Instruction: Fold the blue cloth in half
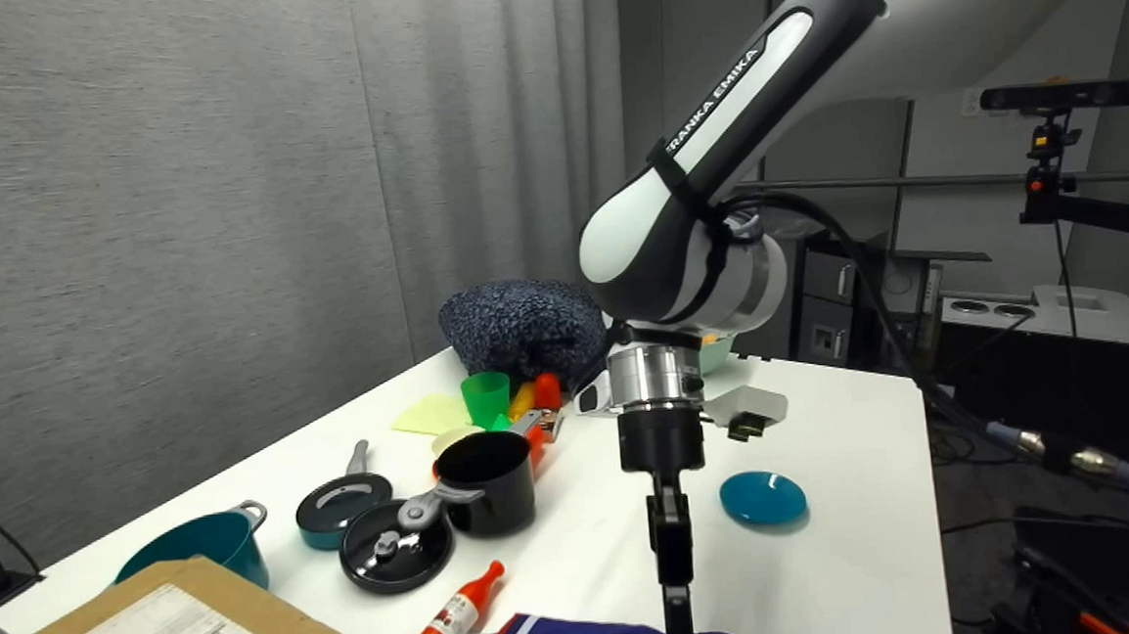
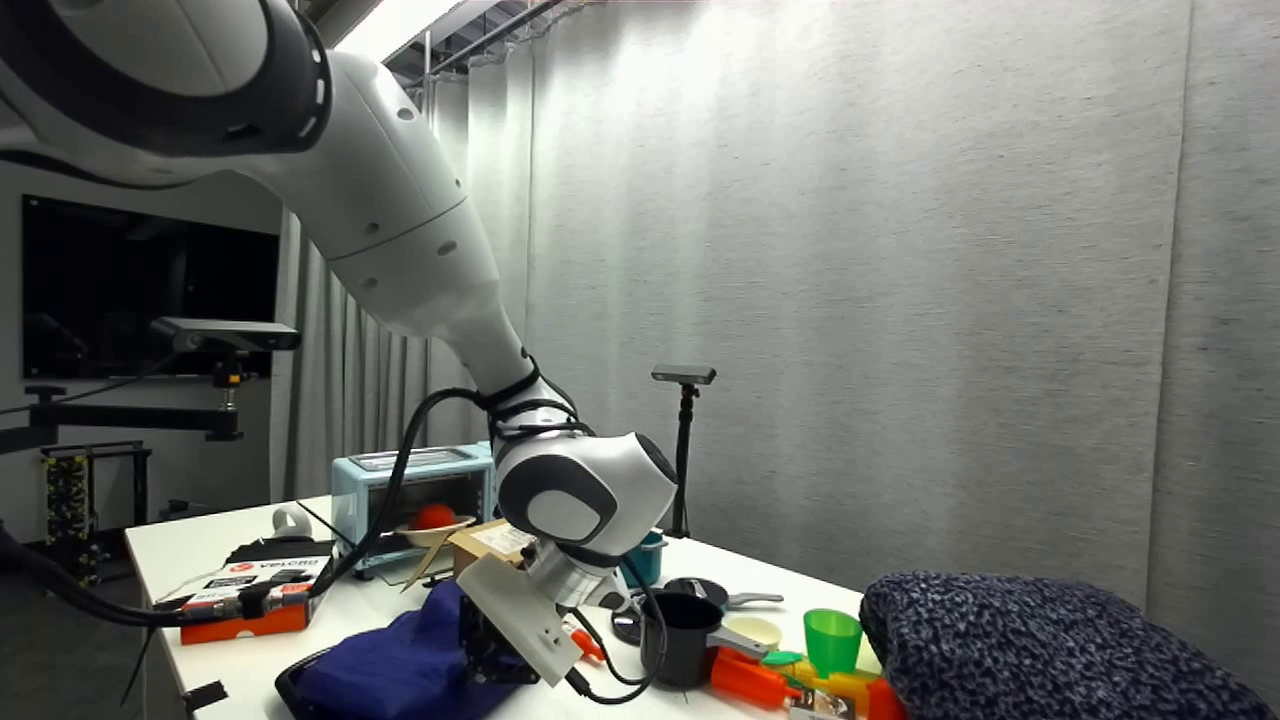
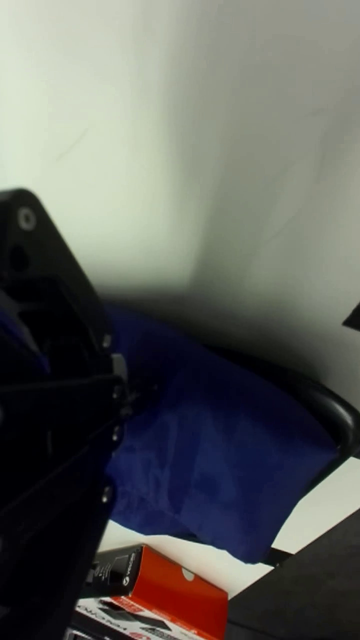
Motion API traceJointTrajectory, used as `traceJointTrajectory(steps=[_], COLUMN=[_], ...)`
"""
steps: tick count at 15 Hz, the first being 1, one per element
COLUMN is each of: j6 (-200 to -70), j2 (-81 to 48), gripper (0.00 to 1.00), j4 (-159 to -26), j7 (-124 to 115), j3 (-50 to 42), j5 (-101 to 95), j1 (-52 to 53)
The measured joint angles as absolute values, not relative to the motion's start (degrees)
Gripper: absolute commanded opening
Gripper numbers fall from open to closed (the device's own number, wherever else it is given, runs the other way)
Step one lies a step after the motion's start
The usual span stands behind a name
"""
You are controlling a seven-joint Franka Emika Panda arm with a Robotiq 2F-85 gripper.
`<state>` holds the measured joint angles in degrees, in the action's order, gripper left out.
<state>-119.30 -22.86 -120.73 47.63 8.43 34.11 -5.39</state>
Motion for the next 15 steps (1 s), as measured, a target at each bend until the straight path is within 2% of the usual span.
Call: traceJointTrajectory(steps=[6,15], j6=[-120.3,-122.7], j2=[-25.2,-30.9], gripper=[0.00,0.00], j4=[-117.3,-114.9], j7=[47.5,47.4], j3=[12.6,13.5], j5=[35.0,33.2], j1=[-2.1,2.5])
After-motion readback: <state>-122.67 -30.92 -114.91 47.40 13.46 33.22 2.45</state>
